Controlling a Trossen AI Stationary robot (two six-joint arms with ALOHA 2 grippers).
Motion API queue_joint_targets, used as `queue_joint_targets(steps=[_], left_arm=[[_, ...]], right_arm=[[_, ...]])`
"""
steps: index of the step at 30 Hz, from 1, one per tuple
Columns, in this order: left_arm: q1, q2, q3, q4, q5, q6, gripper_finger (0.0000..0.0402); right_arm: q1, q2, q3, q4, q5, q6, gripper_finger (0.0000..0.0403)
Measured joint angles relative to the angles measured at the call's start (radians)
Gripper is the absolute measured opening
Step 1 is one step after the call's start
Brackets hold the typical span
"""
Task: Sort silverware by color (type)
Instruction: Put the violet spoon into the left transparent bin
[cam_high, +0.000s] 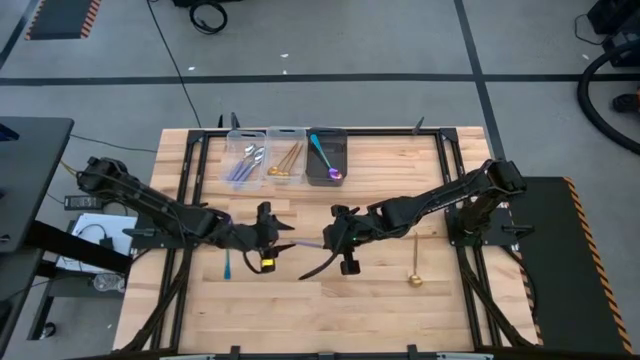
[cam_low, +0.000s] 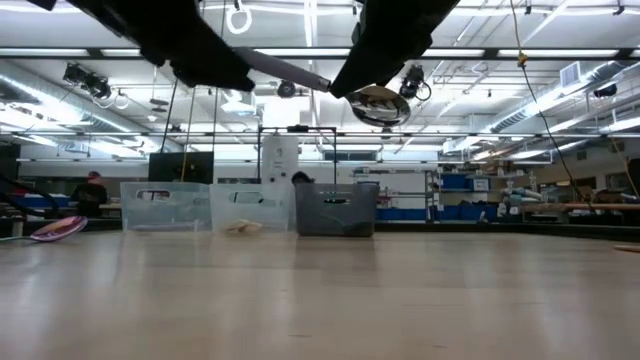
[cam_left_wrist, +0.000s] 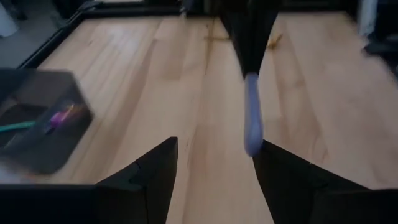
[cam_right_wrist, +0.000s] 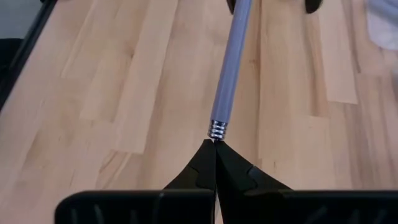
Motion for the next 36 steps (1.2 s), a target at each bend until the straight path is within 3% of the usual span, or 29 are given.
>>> queue_joint_targets(steps=[5, 16, 24, 33, 36], left_arm=[[0.036, 0.02, 0.0, 0.052, 0.099, 0.007, 0.0215], [0.051, 0.047, 0.0, 0.128, 0.134, 0.033, 0.0202], [0.056, 0.047, 0.0, 0.129, 0.135, 0.048, 0.0142], [0.072, 0.047, 0.0, 0.13, 0.149, 0.074, 0.0038], [0.073, 0.047, 0.0, 0.129, 0.155, 0.082, 0.0035]], right_arm=[[-0.003, 0.0, 0.0, 0.0, 0.014, -0.012, 0.0005], [-0.015, 0.0, 0.0, -0.009, 0.012, -0.024, 0.0005], [-0.022, 0.0, 0.0, -0.008, 0.003, -0.024, 0.0006], [-0.022, 0.001, -0.001, -0.003, 0.006, -0.024, 0.0006], [-0.022, 0.002, -0.001, -0.003, 0.013, -0.023, 0.0012]])
